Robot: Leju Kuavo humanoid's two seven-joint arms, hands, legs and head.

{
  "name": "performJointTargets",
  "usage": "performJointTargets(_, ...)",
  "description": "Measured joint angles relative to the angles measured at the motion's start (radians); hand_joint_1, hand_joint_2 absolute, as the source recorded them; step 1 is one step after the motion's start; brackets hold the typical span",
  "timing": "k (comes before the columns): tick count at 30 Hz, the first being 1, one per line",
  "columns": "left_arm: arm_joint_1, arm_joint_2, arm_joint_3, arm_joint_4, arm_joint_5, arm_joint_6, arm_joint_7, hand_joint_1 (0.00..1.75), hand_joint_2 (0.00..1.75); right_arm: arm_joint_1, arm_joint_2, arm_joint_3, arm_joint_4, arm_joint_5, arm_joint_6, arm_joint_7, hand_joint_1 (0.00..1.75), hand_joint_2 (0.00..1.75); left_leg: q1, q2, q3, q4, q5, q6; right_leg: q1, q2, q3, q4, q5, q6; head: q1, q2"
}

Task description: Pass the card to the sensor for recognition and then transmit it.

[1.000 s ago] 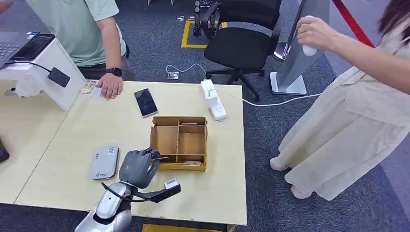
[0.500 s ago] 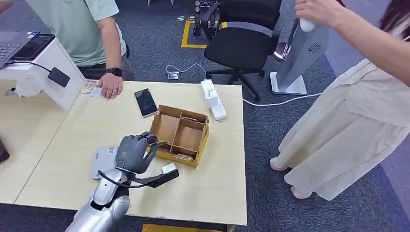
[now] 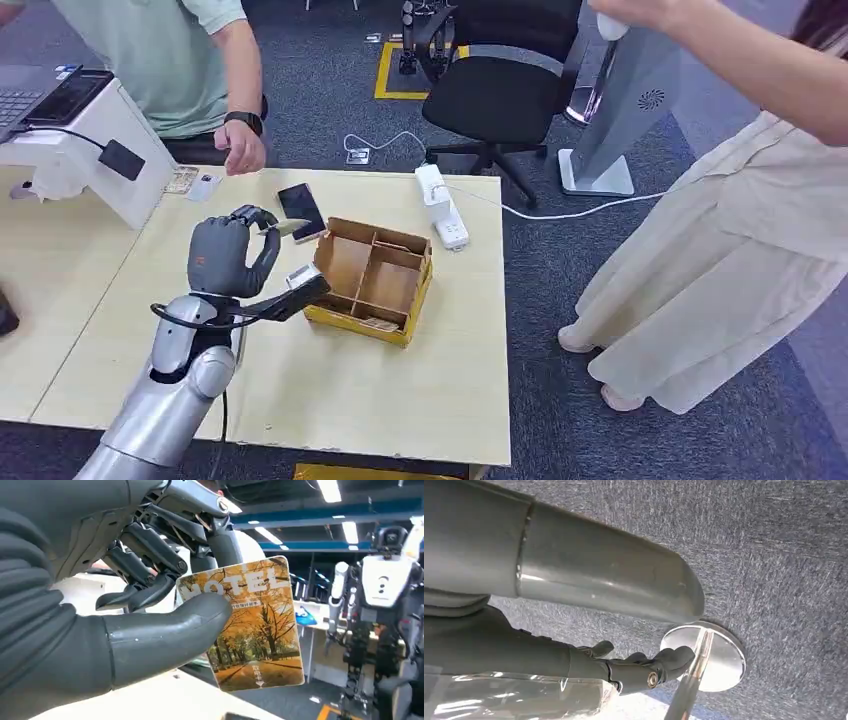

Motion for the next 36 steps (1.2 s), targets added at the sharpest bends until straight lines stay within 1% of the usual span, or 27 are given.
performJointTargets(5, -0.034, -0.002, 0.030, 0.003, 0.043, 0.005, 0.000, 1.75, 1.75, 0.001, 0.000, 0.010, 0.000, 0.006, 0.000, 0.003, 0.00, 0.00, 0.000, 0.000, 0.000, 0.000, 0.000, 0.000, 0.000, 0.000, 0.000, 0.000, 0.000, 0.001, 0.000, 0.000)
performJointTargets(8, -0.057, -0.012, 0.045, 0.018, 0.079, 0.024, 0.001, 1.75, 1.75, 0.000, 0.000, 0.017, 0.001, 0.008, 0.000, 0.010, 0.00, 0.00, 0.000, 0.000, 0.000, 0.000, 0.000, 0.000, 0.000, 0.000, 0.000, 0.000, 0.000, 0.001, 0.000, 0.000)
performJointTargets(10, -0.084, -0.024, 0.060, 0.042, 0.096, 0.052, 0.004, 1.75, 1.75, -0.001, 0.000, 0.022, 0.002, 0.009, -0.001, 0.012, 0.00, 0.00, 0.000, 0.000, 0.000, 0.000, 0.000, 0.000, 0.000, 0.000, 0.000, 0.000, 0.001, 0.001, 0.000, 0.000)
performJointTargets(15, -0.137, -0.042, 0.088, 0.094, 0.079, 0.114, 0.017, 1.75, 1.75, -0.003, 0.019, 0.024, 0.006, 0.004, -0.042, 0.031, 0.00, 0.00, 0.000, 0.000, 0.000, 0.000, 0.000, 0.000, 0.000, 0.000, 0.000, 0.000, 0.001, 0.001, 0.000, 0.000)
performJointTargets(18, -0.163, -0.051, 0.105, 0.127, 0.058, 0.157, 0.023, 1.75, 1.75, -0.003, 0.031, 0.029, 0.013, 0.006, -0.049, 0.034, 0.00, 0.00, 0.000, 0.000, 0.000, 0.000, 0.000, 0.000, 0.000, 0.000, 0.000, 0.000, 0.001, 0.001, 0.000, 0.000)
performJointTargets(22, -0.192, -0.064, 0.125, 0.161, 0.039, 0.203, 0.037, 1.75, 1.75, -0.003, 0.033, 0.033, 0.018, 0.004, -0.052, 0.034, 0.00, 0.00, 0.000, 0.000, 0.000, 0.000, 0.000, 0.000, 0.000, 0.000, 0.000, 0.000, 0.001, 0.001, 0.000, 0.000)
performJointTargets(30, -0.219, -0.089, 0.155, 0.201, 0.050, 0.240, 0.035, 1.75, 1.75, -0.003, 0.035, 0.040, 0.026, 0.001, -0.053, 0.035, 0.00, 0.00, 0.000, 0.000, 0.000, 0.001, 0.000, 0.000, 0.000, 0.000, 0.000, 0.000, 0.001, 0.001, 0.000, 0.000)
performJointTargets(36, -0.239, -0.118, 0.180, 0.231, 0.098, 0.265, 0.027, 1.75, 1.75, -0.005, 0.044, 0.042, 0.026, -0.002, -0.055, 0.063, 0.00, 0.00, 0.000, 0.000, 0.000, 0.001, 0.000, 0.000, 0.000, 0.000, 0.000, 0.000, 0.001, 0.001, 0.000, 0.000)
